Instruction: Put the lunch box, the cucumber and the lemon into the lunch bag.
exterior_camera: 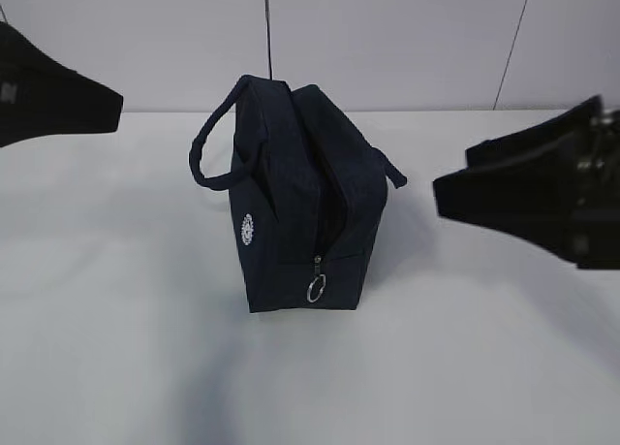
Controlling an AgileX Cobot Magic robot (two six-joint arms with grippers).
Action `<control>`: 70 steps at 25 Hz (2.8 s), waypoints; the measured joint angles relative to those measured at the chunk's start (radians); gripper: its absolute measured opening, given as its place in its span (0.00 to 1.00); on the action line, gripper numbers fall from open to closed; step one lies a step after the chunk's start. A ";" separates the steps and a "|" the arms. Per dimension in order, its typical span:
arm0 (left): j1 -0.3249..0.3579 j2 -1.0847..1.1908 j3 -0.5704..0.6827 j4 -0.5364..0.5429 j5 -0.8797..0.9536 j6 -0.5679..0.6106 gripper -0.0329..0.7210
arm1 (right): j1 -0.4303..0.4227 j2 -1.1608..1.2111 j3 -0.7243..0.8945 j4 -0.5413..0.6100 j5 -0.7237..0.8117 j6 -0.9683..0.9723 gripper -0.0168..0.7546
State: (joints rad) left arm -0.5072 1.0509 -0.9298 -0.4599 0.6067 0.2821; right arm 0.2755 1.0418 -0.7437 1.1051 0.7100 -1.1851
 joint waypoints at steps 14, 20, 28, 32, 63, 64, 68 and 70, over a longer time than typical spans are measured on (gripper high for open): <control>0.000 0.000 0.000 0.000 -0.002 0.000 0.47 | 0.000 0.421 0.000 0.297 -0.049 -0.114 0.53; 0.000 0.000 0.000 0.000 -0.002 0.000 0.47 | 0.000 0.556 0.000 0.458 -0.086 -0.114 0.53; 0.000 0.000 0.000 0.000 -0.002 0.000 0.47 | 0.071 0.667 0.000 0.556 -0.152 -0.124 0.53; 0.000 0.000 0.000 0.000 -0.002 0.000 0.47 | 0.129 0.696 -0.002 0.674 -0.237 -0.192 0.53; 0.000 0.000 0.000 0.000 -0.005 0.000 0.47 | 0.161 0.816 -0.148 0.711 -0.262 -0.214 0.52; 0.000 0.000 0.000 0.000 -0.005 0.000 0.47 | 0.161 0.821 -0.150 0.711 -0.268 -0.214 0.52; 0.000 0.003 0.000 -0.004 -0.005 0.000 0.47 | 0.161 0.854 -0.155 0.711 -0.280 -0.214 0.51; 0.000 0.003 0.000 -0.004 -0.005 0.000 0.47 | 0.161 0.862 -0.160 0.711 -0.282 -0.214 0.46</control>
State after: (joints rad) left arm -0.5072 1.0542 -0.9298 -0.4638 0.6019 0.2821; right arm 0.4364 1.9039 -0.9038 1.8165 0.4278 -1.3989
